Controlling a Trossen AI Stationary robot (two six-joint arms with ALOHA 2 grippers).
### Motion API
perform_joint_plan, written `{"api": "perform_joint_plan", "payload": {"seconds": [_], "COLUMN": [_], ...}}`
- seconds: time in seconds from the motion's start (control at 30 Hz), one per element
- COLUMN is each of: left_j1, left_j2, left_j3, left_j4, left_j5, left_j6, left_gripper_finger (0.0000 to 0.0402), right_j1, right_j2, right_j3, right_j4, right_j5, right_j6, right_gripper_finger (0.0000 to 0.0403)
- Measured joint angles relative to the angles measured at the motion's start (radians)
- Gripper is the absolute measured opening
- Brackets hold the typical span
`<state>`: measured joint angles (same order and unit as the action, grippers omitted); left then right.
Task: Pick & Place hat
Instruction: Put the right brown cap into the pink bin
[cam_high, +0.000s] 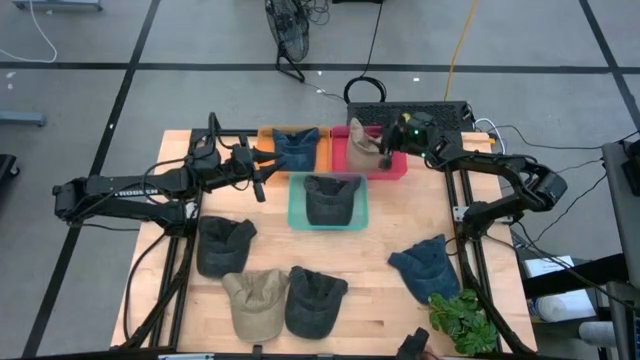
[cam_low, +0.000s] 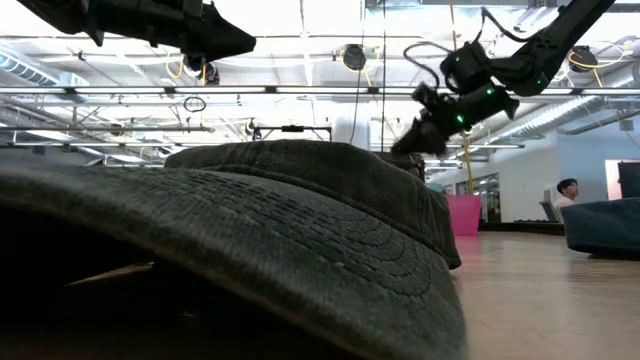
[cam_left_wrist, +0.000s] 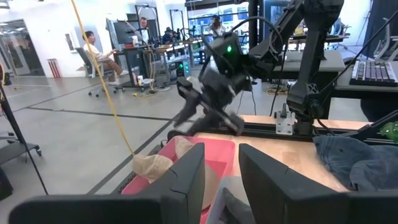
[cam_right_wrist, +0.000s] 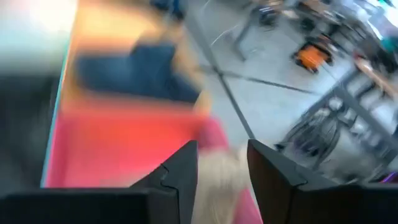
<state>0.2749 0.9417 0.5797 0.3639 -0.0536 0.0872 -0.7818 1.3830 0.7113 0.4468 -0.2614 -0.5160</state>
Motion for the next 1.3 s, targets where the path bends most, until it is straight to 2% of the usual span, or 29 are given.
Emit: {"api": "perform_joint_plan", "payload": {"seconds": [0.13, 0.2, 0.27, 0.4, 0.53, 0.6, 0.73, 0.8, 0.9, 1.03, 1.2, 1.3], "left_j1": [0.0, 0.0, 0.0, 0.0, 0.0, 0.0, 0.0, 0.0, 0.0, 0.0, 0.0, 0.0], "left_j2": [0.0, 0.0, 0.0, 0.0, 0.0, 0.0, 0.0, 0.0, 0.0, 0.0, 0.0, 0.0], "left_j3": [0.0, 0.0, 0.0, 0.0, 0.0, 0.0, 0.0, 0.0, 0.0, 0.0, 0.0, 0.0], "left_j4": [0.0, 0.003, 0.007, 0.009, 0.026, 0.036, 0.048, 0.058, 0.059, 0.07, 0.114, 0.113], "left_j5": [0.0, 0.0, 0.0, 0.0, 0.0, 0.0, 0.0, 0.0, 0.0, 0.0, 0.001, 0.001], "left_j6": [0.0, 0.0, -0.003, -0.004, 0.007, 0.007, -0.01, -0.019, -0.019, -0.014, -0.014, -0.014], "left_gripper_finger": [0.0111, 0.0111, 0.0111, 0.0111, 0.0111, 0.0111, 0.0111, 0.0111, 0.0111, 0.0111, 0.0111, 0.0111], "right_j1": [0.002, 0.014, 0.037, 0.087, 0.119, 0.121, 0.122, 0.12, 0.109, 0.1, 0.101, 0.103], "right_j2": [0.0, 0.0, 0.0, 0.001, -0.003, -0.003, -0.003, -0.003, -0.001, 0.032, 0.135, 0.218], "right_j3": [0.0, 0.0, 0.0, -0.018, -0.044, -0.053, -0.054, -0.053, -0.011, 0.116, 0.275, 0.319], "right_j4": [0.131, 0.148, 0.148, 0.152, 0.204, 0.214, 0.193, 0.165, 0.058, -0.138, -0.304, -0.358], "right_j5": [0.002, 0.001, -0.008, -0.095, -0.1, -0.011, 0.284, 0.344, 0.342, 0.339, 0.335, 0.335], "right_j6": [0.472, 0.588, 0.592, 0.516, 0.375, 0.393, 0.473, 0.52, 0.595, 0.643, 0.705, 0.729], "right_gripper_finger": [0.0113, 0.0107, 0.0104, 0.0104, 0.0104, 0.01, 0.0088, 0.008, 0.0066, 0.0048, 0.0034, 0.0028]}}
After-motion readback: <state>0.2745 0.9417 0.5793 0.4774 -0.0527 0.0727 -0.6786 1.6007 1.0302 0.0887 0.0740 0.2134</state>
